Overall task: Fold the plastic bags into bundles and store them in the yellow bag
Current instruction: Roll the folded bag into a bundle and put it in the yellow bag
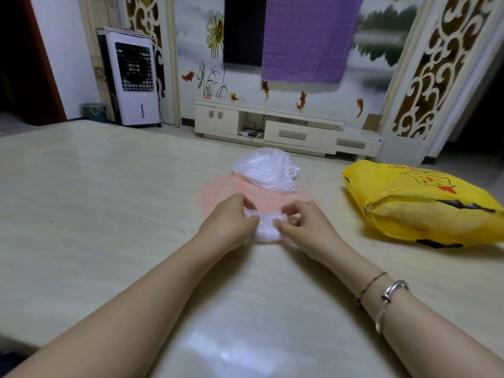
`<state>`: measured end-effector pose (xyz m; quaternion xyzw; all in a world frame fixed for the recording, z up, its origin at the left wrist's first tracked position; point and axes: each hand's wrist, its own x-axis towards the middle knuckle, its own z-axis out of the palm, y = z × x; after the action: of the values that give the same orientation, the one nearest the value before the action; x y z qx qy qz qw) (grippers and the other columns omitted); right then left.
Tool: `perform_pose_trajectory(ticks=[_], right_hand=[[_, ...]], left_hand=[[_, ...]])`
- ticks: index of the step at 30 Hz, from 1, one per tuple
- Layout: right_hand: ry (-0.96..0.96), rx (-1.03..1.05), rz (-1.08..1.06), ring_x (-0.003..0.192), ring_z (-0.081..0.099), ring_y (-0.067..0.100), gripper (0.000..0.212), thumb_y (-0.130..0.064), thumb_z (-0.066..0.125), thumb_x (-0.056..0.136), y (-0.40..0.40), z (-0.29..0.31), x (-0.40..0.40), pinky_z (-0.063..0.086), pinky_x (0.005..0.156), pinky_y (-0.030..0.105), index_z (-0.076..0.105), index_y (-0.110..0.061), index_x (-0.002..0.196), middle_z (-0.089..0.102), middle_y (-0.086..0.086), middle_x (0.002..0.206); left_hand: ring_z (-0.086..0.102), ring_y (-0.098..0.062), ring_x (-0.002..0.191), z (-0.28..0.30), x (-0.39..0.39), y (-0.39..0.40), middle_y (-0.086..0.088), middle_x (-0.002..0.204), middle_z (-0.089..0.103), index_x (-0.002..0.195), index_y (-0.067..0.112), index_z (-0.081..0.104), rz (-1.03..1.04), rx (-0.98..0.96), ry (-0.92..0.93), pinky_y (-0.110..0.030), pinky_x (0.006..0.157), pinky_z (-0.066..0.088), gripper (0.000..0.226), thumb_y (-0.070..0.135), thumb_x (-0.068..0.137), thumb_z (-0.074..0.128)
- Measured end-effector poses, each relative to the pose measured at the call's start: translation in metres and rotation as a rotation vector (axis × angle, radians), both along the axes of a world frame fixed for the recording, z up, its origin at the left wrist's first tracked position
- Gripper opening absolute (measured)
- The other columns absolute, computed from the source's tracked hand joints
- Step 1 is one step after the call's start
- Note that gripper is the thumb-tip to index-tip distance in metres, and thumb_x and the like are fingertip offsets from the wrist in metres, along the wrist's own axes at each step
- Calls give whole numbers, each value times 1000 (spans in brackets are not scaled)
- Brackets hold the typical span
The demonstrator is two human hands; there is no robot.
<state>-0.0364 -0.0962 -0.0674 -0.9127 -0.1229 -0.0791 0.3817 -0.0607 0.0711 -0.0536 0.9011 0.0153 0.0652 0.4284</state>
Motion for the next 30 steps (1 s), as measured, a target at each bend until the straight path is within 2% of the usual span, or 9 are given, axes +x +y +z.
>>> perform_pose_trajectory(ticks=[2, 5, 8, 11, 15, 19, 22, 26, 30], right_hand=[[11, 15, 33, 93, 56, 15, 6, -25, 64, 85, 0, 1, 1, 48, 77, 26, 60, -24, 89, 55, 5, 103], [34, 173, 87, 59, 53, 2, 19, -11, 65, 84, -5, 7, -5, 40, 58, 20, 54, -22, 73, 58, -2, 75], [66, 287, 85, 61, 53, 18, 25, 4, 57, 81, -17, 18, -14, 42, 57, 26, 49, -20, 79, 53, -1, 72], [108, 279, 44, 55, 51, 23, 31, 9, 45, 80, -45, 40, -22, 34, 46, 25, 40, -20, 85, 51, 5, 68], [110, 167, 45, 54, 52, 21, 30, 13, 39, 83, -97, 67, -35, 38, 43, 23, 51, -13, 74, 52, 9, 69], [83, 177, -88, 59, 54, 23, 32, 11, 41, 85, -162, 62, -53, 52, 56, 30, 62, -9, 73, 57, 13, 78], [-29, 151, -183, 68, 62, 27, 30, 4, 47, 87, -193, 47, -49, 55, 73, 42, 67, -17, 82, 63, 9, 88], [-126, 67, -156, 99, 59, 12, 30, 2, 50, 89, -197, 40, -24, 46, 84, 22, 67, -20, 99, 65, -10, 103], [-25, -15, -188, 104, 53, 18, 22, -5, 48, 91, -180, 35, 17, 39, 84, 24, 62, -9, 108, 61, 8, 113]], left_hand=[[64, -22, 90, -1, 0, 0, 0, 98, 65, 104, 28, 55, 8, 11, 24, -34, 82, 52, 21, 26, 83, 55], [65, -21, 89, 3, -2, -3, -1, 100, 66, 106, 28, 55, 11, 21, 57, -36, 82, 53, 25, 29, 81, 52], [65, -24, 76, 14, -3, -8, -5, 97, 65, 112, 18, 55, 19, -67, 68, -29, 63, 48, 23, 20, 89, 52], [61, -19, 74, 32, -4, -25, -5, 100, 64, 114, 15, 55, 15, -157, 1, -28, 67, 46, 23, 18, 92, 52], [61, -19, 86, 44, -5, -63, 0, 97, 62, 110, 17, 57, -43, -156, -61, -30, 73, 46, 25, 26, 88, 61], [56, -8, 72, 37, -5, -120, 4, 88, 59, 108, 14, 54, -139, -89, -88, -17, 57, 44, 38, 38, 83, 70], [59, -14, 83, 25, 7, -151, 2, 93, 61, 103, 16, 54, -161, -31, -116, -30, 72, 49, 47, 52, 78, 71], [61, -20, 85, 13, 25, -174, 1, 86, 63, 78, 21, 56, -176, -20, -225, -42, 79, 51, 19, 37, 82, 66], [59, -22, 87, -2, 34, -178, 8, 81, 61, 67, 33, 49, -254, -56, -300, -45, 85, 49, 7, 39, 70, 48]])
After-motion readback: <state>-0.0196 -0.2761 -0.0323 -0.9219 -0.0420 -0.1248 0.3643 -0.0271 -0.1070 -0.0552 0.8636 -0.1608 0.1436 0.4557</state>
